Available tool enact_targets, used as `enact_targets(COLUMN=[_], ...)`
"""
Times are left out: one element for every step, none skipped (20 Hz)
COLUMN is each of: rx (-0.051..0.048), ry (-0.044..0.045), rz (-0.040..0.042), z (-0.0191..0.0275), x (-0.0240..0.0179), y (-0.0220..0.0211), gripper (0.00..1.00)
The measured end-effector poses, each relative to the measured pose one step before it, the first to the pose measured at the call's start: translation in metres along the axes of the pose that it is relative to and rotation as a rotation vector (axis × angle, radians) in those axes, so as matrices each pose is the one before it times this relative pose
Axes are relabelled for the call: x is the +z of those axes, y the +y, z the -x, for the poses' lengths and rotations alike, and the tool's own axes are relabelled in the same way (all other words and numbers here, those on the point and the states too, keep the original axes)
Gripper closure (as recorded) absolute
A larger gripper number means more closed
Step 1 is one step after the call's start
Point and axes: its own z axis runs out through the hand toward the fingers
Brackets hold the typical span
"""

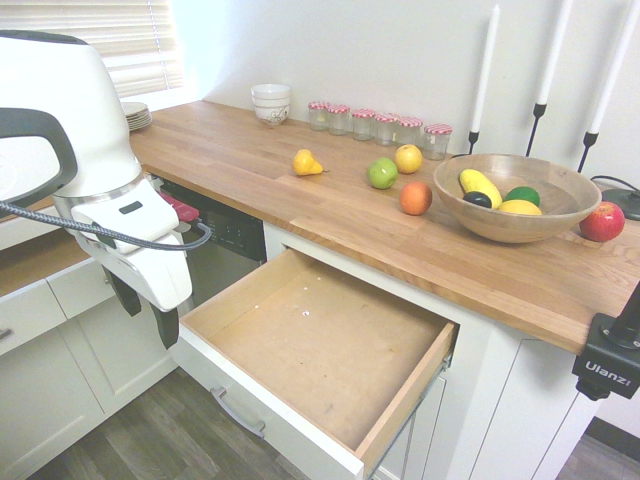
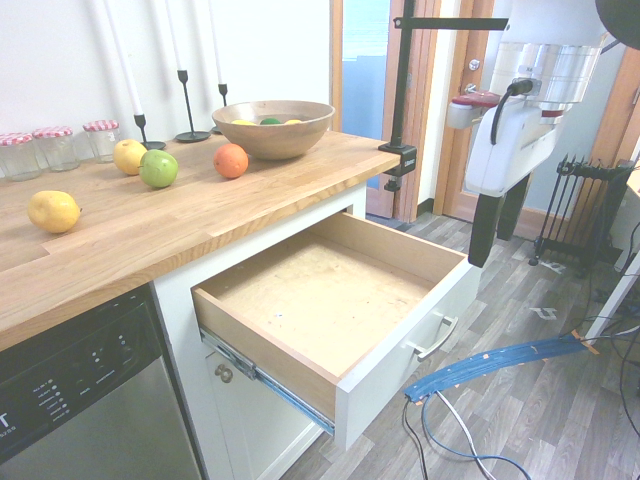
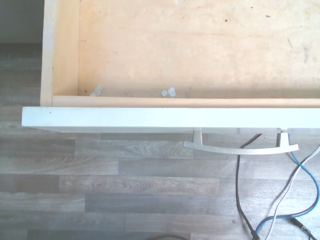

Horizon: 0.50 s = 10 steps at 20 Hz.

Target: Close the drawer

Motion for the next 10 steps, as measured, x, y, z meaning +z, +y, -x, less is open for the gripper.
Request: enact_targets(rx=[0.00000,0.00000,0.00008,0.00020,0.00040,0.00061,0.00142,0.00284,0.00344,0.00352], ry=[-0.00005,-0.00006,-0.00101,-0.00133,-0.00200,-0.00154,-0.00177,-0.00076,-0.00239,-0.00217], rz=[0.00004,0.00007,0.00117,0.00163,0.00247,0.00209,0.00258,0.00225,0.00430,0.00429], z=[0.00000,0.00002,0.00032,0.00063,0.00087,0.00060,0.00046,0.00009,-0.00012,-0.00031], x=[0.00003,0.00004,0.00075,0.00160,0.00242,0.00296,0.00376,0.00558,0.00754,0.00832], y=[0.00000,0.00002,0.00042,0.00086,0.00128,0.00119,0.00160,0.00236,0.00274,0.00277], gripper=[0.00,0.00,0.00,0.00,0.00,0.00,0.00,0.00,0.00,0.00])
